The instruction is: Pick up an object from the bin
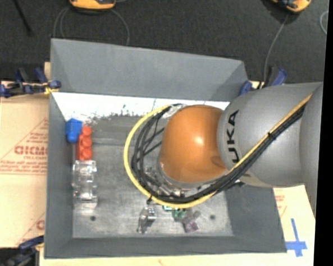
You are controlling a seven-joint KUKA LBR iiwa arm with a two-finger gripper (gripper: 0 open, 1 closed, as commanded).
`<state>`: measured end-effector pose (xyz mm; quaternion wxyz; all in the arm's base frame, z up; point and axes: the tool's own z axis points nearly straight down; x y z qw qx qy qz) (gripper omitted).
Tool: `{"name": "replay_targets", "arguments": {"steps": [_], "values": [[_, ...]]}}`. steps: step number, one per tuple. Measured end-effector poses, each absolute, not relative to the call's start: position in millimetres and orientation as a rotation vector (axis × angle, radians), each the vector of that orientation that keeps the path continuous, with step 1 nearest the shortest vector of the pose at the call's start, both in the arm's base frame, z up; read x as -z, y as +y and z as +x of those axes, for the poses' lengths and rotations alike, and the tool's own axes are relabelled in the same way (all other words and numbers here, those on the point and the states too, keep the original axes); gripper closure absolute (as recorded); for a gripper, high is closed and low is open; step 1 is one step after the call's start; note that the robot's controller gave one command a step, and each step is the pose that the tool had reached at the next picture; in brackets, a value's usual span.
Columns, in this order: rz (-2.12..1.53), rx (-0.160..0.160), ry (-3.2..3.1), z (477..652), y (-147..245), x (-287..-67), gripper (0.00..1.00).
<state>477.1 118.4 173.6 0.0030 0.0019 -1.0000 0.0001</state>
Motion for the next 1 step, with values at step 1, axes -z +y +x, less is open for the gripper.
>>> {"name": "replay_targets", "arguments": {"steps": [1], "values": [[-0.035,-0.006,-3.140,482.5,15.7,-136.2,0.00]]}}
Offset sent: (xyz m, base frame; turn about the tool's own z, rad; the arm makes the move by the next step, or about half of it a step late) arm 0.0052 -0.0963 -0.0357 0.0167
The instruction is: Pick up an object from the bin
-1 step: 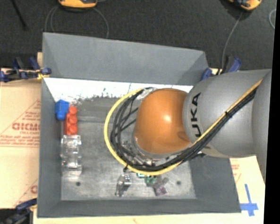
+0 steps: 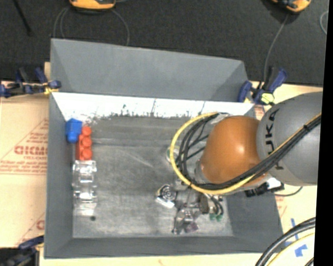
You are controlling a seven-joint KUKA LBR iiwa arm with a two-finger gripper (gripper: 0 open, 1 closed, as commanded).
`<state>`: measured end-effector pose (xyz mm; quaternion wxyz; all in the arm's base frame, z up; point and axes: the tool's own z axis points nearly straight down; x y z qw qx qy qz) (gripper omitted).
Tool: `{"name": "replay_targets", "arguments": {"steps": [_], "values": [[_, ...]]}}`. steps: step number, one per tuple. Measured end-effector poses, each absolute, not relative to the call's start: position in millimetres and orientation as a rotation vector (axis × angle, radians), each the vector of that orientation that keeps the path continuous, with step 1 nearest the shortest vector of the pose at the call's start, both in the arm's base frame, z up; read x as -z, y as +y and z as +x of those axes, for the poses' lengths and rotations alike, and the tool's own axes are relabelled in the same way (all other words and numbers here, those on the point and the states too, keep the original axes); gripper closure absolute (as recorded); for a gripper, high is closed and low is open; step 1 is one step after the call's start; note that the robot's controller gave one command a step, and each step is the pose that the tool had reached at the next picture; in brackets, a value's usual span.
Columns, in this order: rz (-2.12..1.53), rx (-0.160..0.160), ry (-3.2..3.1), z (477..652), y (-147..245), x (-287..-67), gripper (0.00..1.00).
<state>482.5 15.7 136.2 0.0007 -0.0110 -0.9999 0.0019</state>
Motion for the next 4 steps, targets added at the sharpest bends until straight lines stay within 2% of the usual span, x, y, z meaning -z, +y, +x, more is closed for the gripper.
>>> {"name": "replay_targets", "arguments": {"steps": [1,2,3,4], "values": [[-0.300,0.008,-3.143,478.4,6.3,-83.6,0.00],[0.650,-0.011,-3.093,501.7,23.4,-78.5,0.00],[0.620,0.006,-3.090,534.3,3.2,-76.3,0.00],[0.539,0.001,-3.100,564.7,10.4,-76.4,0.00]]}}
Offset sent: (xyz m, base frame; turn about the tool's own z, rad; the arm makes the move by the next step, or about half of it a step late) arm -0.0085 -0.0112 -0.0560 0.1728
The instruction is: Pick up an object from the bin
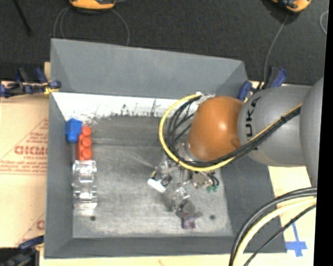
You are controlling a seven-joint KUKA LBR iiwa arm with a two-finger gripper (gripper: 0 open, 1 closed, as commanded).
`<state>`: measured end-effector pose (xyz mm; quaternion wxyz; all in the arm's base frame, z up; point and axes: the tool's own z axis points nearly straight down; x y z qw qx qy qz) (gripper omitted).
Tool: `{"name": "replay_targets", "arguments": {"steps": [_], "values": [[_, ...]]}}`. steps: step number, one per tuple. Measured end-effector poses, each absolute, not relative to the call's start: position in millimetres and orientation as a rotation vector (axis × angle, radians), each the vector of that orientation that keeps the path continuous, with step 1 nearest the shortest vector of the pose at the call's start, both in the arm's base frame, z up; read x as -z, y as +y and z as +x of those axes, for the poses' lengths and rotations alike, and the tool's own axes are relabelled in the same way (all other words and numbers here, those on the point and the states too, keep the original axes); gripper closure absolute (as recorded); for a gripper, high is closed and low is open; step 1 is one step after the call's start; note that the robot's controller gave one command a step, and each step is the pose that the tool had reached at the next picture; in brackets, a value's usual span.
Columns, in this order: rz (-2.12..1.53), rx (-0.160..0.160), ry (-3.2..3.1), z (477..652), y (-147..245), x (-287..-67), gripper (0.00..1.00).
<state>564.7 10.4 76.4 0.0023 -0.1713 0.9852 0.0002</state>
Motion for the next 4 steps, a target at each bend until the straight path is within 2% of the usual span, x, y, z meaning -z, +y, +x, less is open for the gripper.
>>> {"name": "replay_targets", "arguments": {"steps": [1,2,3,4], "values": [[-0.529,0.002,3.085,566.5,9.6,-77.8,1.00],[-0.527,0.002,3.091,564.6,8.8,-76.7,0.00],[-0.730,0.004,3.046,591.4,17.7,-78.8,0.00],[-0.880,0.002,3.000,497.3,4.3,-73.6,0.00]]}}
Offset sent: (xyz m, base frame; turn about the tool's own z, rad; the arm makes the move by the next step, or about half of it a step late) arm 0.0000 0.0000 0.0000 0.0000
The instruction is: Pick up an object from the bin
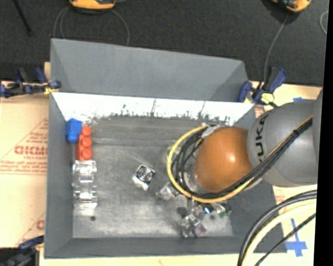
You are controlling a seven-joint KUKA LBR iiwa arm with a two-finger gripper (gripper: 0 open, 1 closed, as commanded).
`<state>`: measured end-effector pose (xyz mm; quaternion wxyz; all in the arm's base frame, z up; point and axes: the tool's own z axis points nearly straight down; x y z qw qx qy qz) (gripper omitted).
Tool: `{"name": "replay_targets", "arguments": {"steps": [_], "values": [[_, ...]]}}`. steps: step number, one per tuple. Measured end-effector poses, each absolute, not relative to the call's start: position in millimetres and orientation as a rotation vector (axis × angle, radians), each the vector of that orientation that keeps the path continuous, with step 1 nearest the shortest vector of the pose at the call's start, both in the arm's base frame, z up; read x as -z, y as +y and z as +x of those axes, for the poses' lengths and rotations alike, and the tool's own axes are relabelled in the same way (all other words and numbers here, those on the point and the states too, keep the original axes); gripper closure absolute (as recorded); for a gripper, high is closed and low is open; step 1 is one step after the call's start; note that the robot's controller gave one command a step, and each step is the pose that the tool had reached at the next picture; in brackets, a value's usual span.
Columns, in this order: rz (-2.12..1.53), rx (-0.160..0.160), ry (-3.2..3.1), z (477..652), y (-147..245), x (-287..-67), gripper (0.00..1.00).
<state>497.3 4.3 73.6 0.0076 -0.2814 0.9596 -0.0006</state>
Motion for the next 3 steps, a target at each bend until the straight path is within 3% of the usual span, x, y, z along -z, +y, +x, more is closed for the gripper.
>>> {"name": "replay_targets", "arguments": {"steps": [1,2,3], "values": [[-0.897,0.003,3.006,501.6,-23.8,-94.6,0.00],[-1.039,-0.001,2.956,499.7,-51.5,-74.5,0.00],[-1.034,0.004,2.957,500.4,-53.1,-75.4,1.00]]}}
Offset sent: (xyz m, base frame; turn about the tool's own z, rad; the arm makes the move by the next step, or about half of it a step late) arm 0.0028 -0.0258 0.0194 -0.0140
